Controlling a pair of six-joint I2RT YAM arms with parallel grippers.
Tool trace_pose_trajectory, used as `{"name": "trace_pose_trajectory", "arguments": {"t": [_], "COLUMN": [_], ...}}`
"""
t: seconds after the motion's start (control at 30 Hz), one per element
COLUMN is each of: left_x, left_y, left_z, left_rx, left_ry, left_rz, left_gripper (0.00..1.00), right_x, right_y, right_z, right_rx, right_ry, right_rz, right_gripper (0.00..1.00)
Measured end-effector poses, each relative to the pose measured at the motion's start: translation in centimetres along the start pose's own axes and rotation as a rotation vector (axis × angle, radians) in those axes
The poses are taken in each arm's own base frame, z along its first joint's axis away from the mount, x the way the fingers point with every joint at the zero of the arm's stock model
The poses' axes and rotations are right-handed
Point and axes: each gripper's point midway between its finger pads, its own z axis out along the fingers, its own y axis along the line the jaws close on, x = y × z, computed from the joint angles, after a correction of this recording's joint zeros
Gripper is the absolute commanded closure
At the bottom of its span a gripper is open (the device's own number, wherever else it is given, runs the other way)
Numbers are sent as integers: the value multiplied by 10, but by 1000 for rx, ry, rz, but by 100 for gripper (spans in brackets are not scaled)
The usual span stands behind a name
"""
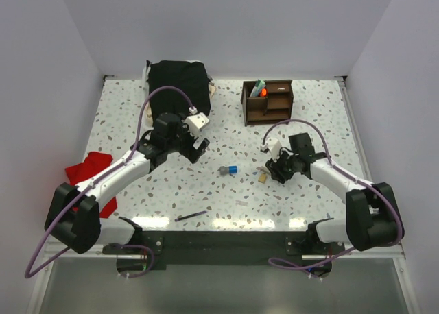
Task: Sort the stationery into containers
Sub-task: Pick up the pen from the center of the board.
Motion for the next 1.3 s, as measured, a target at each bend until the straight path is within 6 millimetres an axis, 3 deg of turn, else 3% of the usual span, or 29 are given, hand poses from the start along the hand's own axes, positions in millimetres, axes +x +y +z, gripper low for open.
{"name": "trace_pose_trajectory", "arguments": {"t": [0.43,1.07,1.17,1.3], "left_x": [-3,-4,-4,-4], "left_y": [1,1,1,1], "left_z": [3,3,3,3], "left_rx": [-2,-4,-4,-4], "left_ry": [-15,-19,-19,-19], "left_rz": [-5,-4,-4,-4], "left_gripper": [0,0,0,0], "right_x": [-6,-1,0,0], "right_y": [-8,10,8,5], "right_z": [10,18,19,19], "right_rx": [-21,-79,-66,-52], "right_ry": [29,91,99,100], "right_rz": [20,-20,-13,-4], "right_gripper": [59,68,73,87]}}
